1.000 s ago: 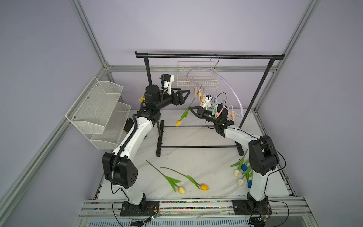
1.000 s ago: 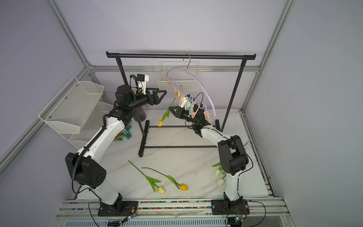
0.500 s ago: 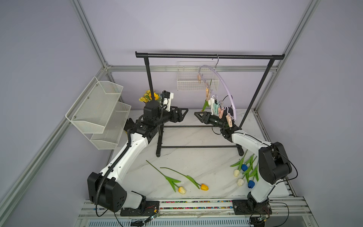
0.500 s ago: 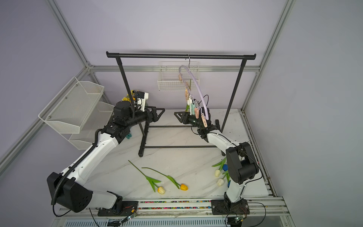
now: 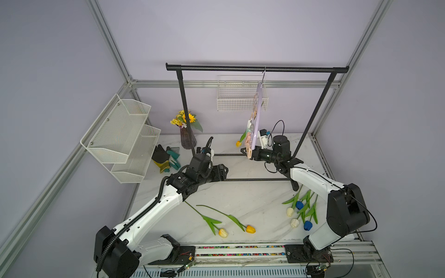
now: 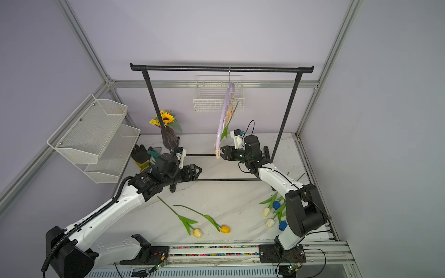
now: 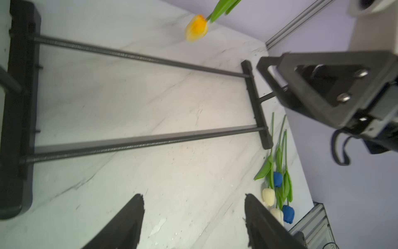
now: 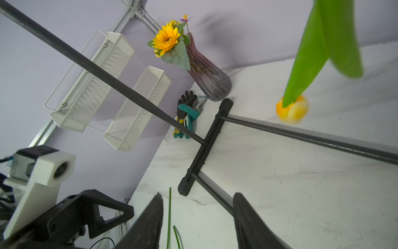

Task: Dry the flowers on a clothes hanger
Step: Pick up the flower at the center of the board.

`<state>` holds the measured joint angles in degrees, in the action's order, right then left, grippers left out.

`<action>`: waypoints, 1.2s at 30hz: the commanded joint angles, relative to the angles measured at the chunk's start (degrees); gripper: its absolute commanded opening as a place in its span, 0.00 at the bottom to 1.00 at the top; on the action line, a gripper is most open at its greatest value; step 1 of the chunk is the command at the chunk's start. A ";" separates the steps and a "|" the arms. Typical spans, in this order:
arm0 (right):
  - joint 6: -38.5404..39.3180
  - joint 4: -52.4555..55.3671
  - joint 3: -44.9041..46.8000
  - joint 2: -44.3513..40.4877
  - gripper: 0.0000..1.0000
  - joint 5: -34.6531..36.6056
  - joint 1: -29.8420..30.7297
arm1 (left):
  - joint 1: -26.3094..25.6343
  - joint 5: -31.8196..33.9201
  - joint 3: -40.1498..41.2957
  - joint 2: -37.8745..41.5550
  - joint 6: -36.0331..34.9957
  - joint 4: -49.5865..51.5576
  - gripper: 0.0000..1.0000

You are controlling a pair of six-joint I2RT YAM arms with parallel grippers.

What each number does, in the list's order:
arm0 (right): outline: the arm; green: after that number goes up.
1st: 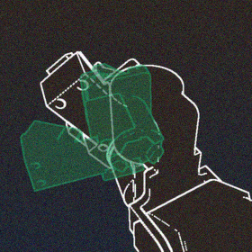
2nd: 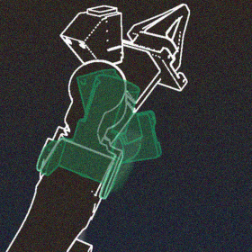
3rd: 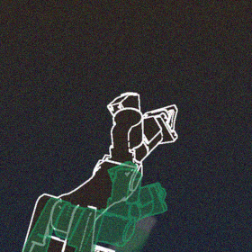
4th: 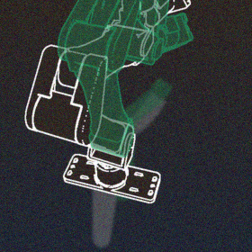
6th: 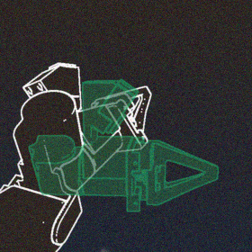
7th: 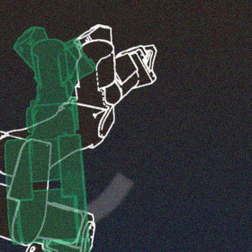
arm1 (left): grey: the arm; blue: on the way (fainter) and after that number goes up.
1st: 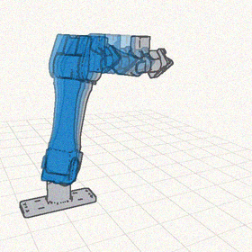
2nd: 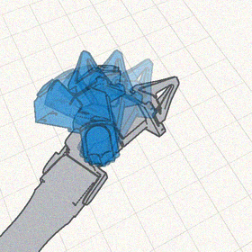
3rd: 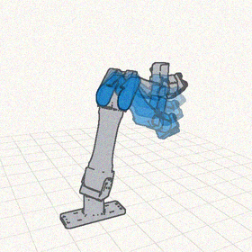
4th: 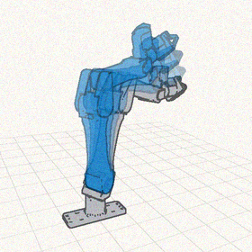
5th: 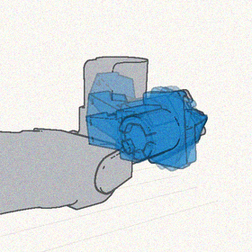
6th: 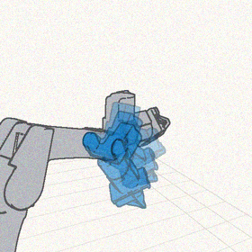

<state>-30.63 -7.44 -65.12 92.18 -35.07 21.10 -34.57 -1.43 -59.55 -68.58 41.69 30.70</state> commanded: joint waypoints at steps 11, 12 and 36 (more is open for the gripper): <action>-1.08 12.32 -1.89 -2.44 0.57 9.80 -0.18 | -14.09 11.38 8.09 -4.03 27.85 10.57 0.70; -1.18 12.36 -1.87 -2.47 0.57 10.03 -0.14 | -14.36 10.92 8.41 -5.08 28.36 10.61 0.68; -0.88 13.75 -1.65 -3.15 0.58 12.85 -0.93 | -15.27 9.81 3.71 -25.06 26.79 16.87 0.39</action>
<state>-31.68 5.30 -66.11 90.21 -23.14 20.60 -49.58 6.70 -54.15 -92.73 68.34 45.12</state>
